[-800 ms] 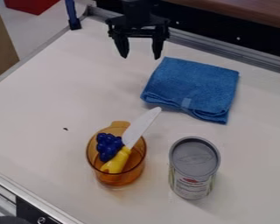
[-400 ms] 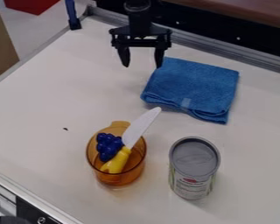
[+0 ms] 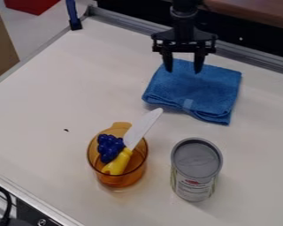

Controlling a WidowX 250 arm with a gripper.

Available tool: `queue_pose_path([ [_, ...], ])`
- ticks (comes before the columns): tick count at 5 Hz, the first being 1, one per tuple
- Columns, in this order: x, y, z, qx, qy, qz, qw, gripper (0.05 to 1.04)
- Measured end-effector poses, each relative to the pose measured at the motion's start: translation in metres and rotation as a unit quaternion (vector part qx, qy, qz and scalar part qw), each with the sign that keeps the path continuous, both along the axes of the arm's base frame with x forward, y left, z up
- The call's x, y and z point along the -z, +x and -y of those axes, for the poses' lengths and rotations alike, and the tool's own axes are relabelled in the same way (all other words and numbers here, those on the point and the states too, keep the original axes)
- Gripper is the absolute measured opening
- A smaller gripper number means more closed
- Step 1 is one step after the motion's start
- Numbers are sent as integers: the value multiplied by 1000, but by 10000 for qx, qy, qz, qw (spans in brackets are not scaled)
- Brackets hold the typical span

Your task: Moves the blue towel to the left of the orange basin

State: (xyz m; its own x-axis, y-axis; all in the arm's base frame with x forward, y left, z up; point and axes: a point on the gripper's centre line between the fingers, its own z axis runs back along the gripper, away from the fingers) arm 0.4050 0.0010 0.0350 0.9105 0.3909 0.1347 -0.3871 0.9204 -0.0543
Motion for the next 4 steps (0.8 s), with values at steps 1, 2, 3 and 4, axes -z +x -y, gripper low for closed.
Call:
queue_pose_path([
  [1,5,6,19,15,84,30,10000,389],
  [2,22,12,30,2,168,85,9998,169],
  [3,32,20,31,30,166,83,9998,57],
  [4,38,25,27,63,153,8,9999,53],
])
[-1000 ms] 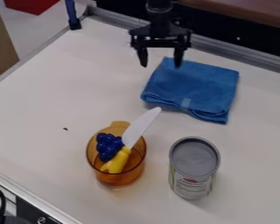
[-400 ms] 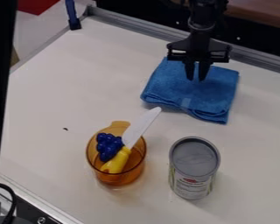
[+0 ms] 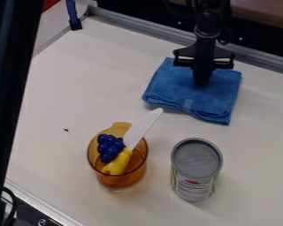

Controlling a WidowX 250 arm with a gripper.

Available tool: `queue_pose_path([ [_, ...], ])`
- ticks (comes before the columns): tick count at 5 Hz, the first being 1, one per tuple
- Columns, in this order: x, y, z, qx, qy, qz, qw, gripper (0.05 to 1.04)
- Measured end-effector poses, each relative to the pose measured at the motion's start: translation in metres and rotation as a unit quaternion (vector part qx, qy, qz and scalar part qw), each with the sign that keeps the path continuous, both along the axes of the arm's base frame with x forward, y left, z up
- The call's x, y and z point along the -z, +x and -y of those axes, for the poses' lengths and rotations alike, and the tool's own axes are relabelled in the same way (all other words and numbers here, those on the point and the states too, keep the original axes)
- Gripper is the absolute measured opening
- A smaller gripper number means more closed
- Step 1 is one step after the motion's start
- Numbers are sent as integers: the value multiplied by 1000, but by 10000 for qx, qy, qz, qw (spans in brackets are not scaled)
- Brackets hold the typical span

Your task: Moves the blue towel to the left of the orange basin

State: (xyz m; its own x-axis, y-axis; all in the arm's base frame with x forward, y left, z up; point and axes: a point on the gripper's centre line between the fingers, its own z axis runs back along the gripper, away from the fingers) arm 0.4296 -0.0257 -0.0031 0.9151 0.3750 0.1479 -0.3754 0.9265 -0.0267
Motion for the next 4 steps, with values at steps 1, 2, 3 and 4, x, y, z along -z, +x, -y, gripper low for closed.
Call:
queue_pose_path([
  [1,6,1,-5,-42,58,-48,10000,53],
  [2,7,0,-14,-35,74,-115,9999,53],
  [3,11,-3,-24,-18,114,-126,9999,53],
  [4,14,-10,-32,-21,194,-32,9998,53],
])
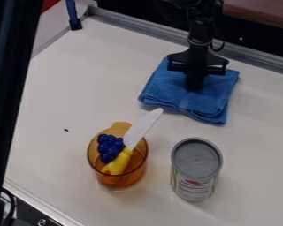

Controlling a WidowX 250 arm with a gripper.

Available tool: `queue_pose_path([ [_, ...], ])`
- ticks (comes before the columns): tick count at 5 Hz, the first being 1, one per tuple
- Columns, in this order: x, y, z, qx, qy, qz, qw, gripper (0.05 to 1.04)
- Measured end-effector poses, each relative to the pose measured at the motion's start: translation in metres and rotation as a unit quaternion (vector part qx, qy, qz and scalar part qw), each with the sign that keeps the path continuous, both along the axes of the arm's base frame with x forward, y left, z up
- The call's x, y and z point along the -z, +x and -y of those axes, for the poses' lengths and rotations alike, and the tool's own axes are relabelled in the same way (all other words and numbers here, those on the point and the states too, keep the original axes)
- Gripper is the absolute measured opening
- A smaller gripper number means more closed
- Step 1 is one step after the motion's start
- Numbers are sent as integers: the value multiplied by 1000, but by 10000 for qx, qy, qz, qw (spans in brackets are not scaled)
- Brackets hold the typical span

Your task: Moves the blue towel to the left of the orange basin

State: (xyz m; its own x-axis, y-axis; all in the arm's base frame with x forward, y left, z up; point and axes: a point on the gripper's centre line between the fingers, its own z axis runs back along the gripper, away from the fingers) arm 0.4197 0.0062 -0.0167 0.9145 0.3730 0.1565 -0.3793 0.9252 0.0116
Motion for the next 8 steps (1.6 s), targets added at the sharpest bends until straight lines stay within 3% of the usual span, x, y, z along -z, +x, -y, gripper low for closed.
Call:
queue_pose_path([
  [1,1,-7,-23,-193,-44,-201,9996,53],
  [2,0,-12,-44,-318,22,-217,9993,53],
  [5,2,-36,-82,-299,374,3,9989,53],
  [6,2,-57,-97,-1366,441,-104,9896,53],
  [7,2,-77,-106,-2157,716,-254,9735,53],
  [8,2,-91,-112,-3320,924,-345,9381,53],
])
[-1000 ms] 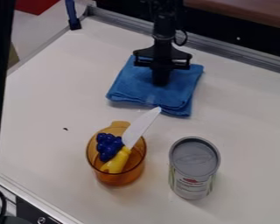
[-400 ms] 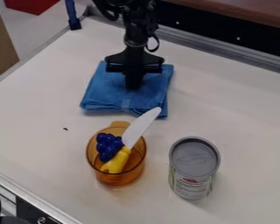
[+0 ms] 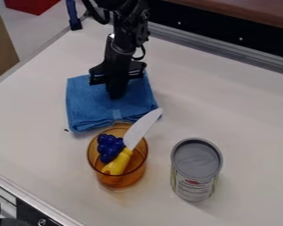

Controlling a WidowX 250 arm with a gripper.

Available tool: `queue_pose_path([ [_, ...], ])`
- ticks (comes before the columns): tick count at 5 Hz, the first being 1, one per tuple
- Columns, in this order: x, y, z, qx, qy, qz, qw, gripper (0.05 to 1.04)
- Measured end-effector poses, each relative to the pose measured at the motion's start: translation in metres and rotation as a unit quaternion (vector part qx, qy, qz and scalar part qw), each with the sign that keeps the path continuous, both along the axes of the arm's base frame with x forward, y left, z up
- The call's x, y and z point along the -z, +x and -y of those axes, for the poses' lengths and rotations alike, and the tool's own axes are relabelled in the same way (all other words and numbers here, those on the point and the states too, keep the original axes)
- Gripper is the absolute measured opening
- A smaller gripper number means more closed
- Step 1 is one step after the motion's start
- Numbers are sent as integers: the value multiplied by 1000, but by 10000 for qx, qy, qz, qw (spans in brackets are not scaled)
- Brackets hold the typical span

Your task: Moves the blue towel to the left of the orange basin

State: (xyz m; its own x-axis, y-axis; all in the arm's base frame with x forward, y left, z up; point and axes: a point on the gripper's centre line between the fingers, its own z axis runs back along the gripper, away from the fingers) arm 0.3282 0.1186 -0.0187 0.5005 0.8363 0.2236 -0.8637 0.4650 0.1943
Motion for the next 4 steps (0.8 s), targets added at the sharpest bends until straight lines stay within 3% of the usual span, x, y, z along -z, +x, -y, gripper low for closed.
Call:
queue_pose_path([
  [1,0,-10,-4,-1182,281,215,9924,53],
  [2,-1,-23,-10,-1941,355,302,9799,53],
  [3,-4,-31,-20,-2364,575,15,9700,53],
  [4,-5,-36,-28,-2625,543,-138,9633,53],
])
